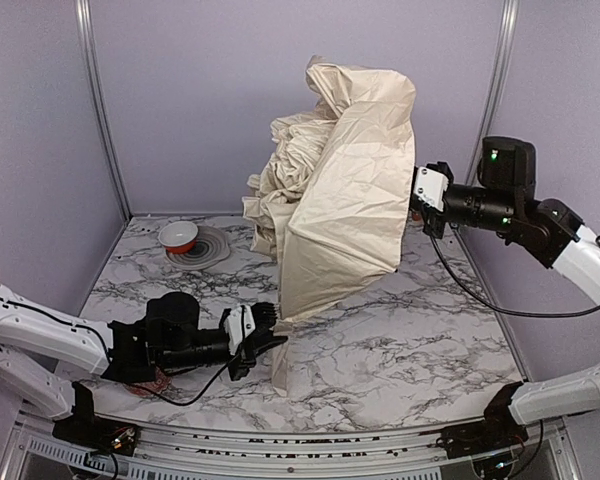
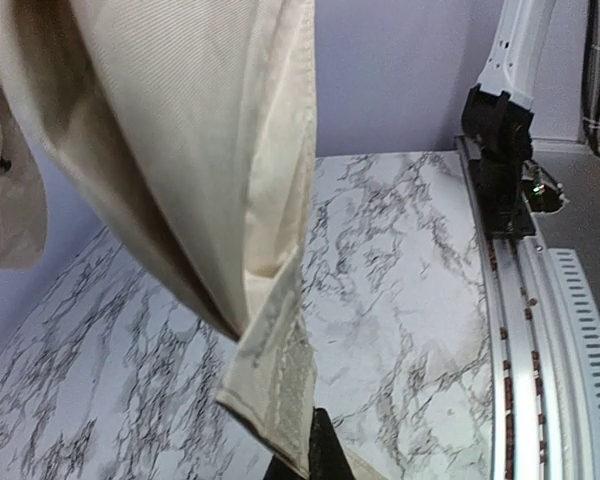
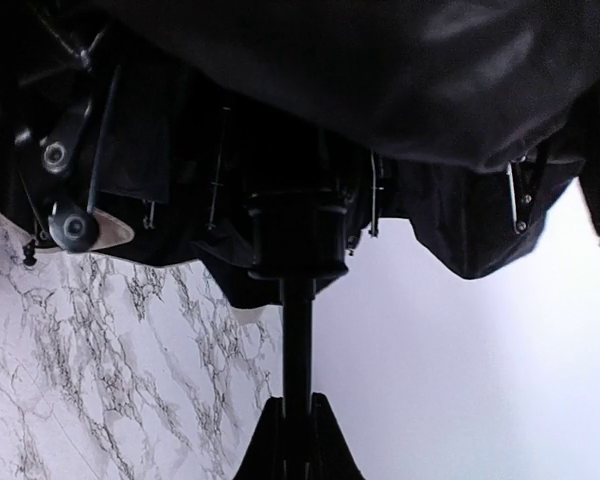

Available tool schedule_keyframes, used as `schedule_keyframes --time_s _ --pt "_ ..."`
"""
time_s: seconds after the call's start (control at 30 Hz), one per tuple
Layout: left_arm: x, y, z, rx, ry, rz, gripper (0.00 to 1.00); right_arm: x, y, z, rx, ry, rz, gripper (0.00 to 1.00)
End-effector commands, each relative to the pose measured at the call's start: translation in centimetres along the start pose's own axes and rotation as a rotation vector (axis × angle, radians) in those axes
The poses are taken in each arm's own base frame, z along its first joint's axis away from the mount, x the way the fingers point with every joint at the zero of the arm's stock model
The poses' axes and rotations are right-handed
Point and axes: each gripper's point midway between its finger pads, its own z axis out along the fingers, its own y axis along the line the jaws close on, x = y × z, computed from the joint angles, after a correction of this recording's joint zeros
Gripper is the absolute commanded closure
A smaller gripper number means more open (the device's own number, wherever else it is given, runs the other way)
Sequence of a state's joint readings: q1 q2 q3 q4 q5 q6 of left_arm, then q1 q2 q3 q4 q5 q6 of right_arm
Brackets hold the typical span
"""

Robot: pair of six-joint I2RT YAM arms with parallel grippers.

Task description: Put away the umbrella

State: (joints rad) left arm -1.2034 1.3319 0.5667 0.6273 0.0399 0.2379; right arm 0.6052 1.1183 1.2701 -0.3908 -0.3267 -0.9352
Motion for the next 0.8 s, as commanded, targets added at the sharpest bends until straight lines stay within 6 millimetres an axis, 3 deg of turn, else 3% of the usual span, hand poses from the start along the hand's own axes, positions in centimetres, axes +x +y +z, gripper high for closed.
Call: schedule_keyframes --time_s 0.0,0.17,0.3,0.53,0.77 --pt "2.6 5.0 -1.3 -0.222 0.109 0.123 1.00 -4.1 1.1 -2.2 0.034 -0.087 -0.031 1.00" --pt "3.0 9.2 -1.2 -0.306 0.144 0.202 1.00 -4.5 6.9 -2.3 -0.112 -0.091 -0.070 1.00" --pt "2.0 12.0 -0.2 -0.360 0.131 0.275 1.00 -1.4 12.6 -1.5 -0.258 -0.005 -0.109 1.00" --pt "1.4 15.0 2.8 -0.373 0.140 0.412 1.00 2.2 19.2 -1.3 -0.403 0.040 -0.127 1.00" --pt "1.6 16.2 6.2 -0.338 0.128 0.467 1.00 7.5 26.4 -0.4 -0.533 0.116 -0.143 1.00"
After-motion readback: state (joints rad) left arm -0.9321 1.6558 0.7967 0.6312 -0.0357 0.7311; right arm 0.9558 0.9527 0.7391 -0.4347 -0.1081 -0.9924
